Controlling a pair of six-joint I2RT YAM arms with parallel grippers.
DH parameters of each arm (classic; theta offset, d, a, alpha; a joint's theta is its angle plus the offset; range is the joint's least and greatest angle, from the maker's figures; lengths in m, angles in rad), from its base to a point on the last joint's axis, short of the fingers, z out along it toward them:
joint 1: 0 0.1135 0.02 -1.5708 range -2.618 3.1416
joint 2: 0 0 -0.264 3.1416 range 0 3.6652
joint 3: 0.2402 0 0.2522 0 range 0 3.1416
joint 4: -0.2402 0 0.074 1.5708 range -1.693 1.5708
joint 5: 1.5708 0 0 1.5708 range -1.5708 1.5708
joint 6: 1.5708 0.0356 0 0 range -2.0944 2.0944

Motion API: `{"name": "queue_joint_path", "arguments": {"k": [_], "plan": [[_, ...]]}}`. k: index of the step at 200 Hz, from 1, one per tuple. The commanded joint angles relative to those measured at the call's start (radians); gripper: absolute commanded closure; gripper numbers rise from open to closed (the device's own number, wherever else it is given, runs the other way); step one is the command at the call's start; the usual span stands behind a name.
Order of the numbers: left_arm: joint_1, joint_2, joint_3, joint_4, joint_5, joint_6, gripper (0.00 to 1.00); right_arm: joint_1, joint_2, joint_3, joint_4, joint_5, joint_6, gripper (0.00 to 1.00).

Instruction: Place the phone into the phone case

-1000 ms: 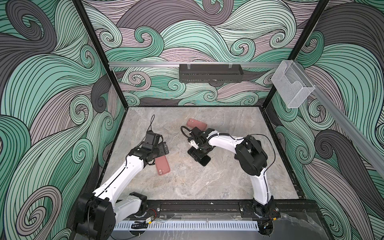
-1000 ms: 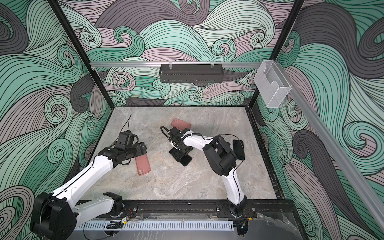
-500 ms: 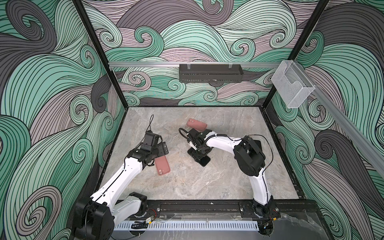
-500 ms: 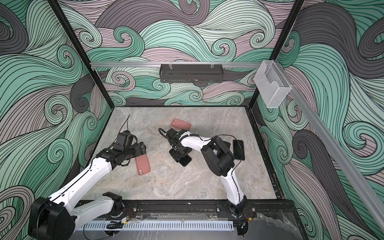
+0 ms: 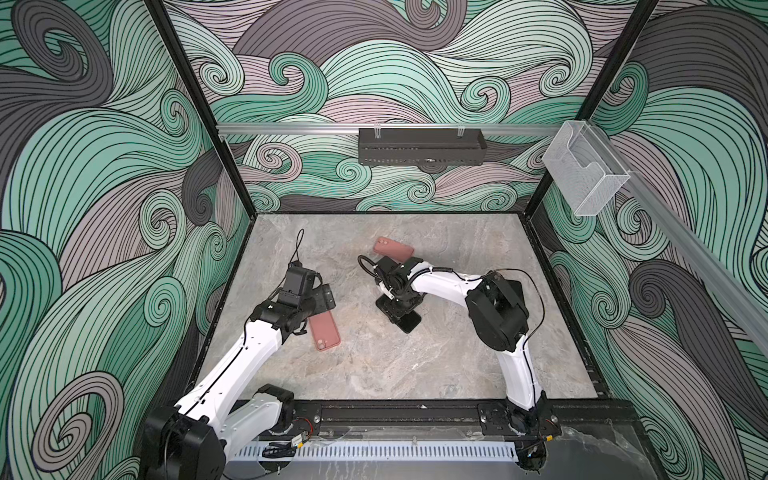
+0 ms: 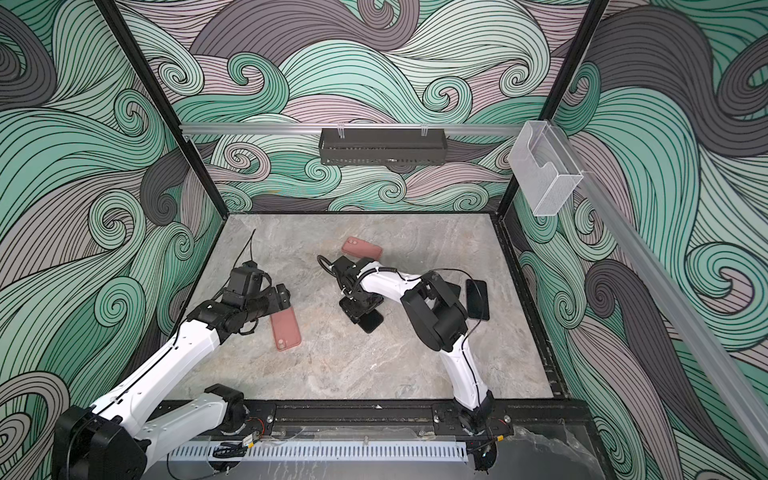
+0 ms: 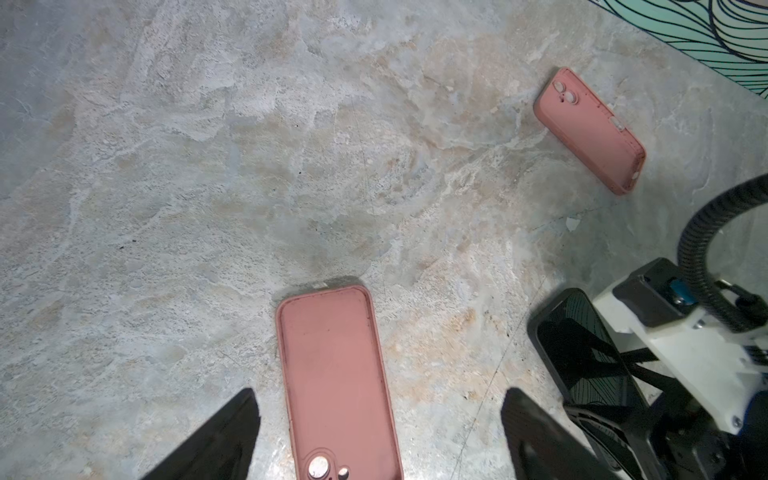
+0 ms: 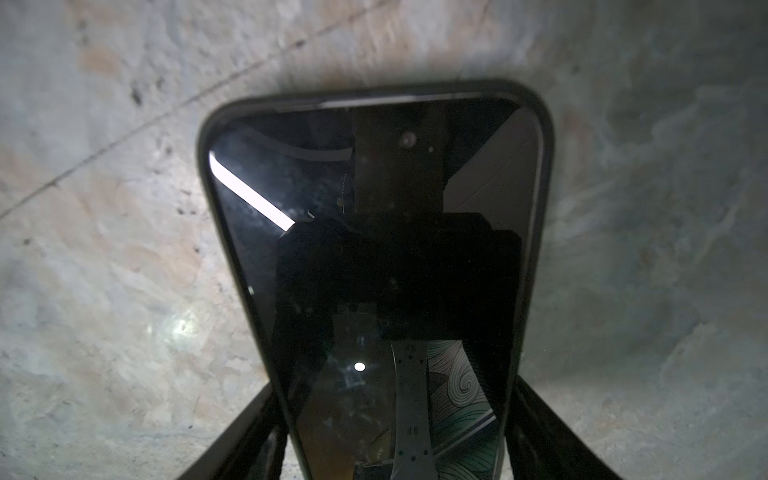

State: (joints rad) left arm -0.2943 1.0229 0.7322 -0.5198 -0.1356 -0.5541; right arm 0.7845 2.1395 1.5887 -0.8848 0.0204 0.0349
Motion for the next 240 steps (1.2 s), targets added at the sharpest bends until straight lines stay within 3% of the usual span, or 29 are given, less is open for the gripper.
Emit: {"name": "queue_joint_path", "arguments": {"k": [1,35,81,173,240], "plan": [[0.01,-0.012,-0.002,0.002,-0.016,-0.009,0.07,-0.052,-0.04,-0.013,-0.028,0.035,0.03,0.68],[0.011,-0.012,0.0,0.01,-0.016,-0.012,0.07,-0.115,-0.079,0.016,-0.028,0.025,0.033,0.72],[0.011,-0.009,0.01,0.012,-0.004,-0.009,0.07,-0.21,-0.074,0.075,-0.022,0.101,0.074,0.77],[0.012,-0.031,0.031,-0.018,-0.001,-0.014,0.07,-0.384,0.143,0.451,-0.062,0.098,0.16,0.77],[0.012,-0.043,0.039,-0.031,0.019,-0.015,0.07,-0.437,0.306,0.668,-0.08,0.058,0.227,0.78]]}}
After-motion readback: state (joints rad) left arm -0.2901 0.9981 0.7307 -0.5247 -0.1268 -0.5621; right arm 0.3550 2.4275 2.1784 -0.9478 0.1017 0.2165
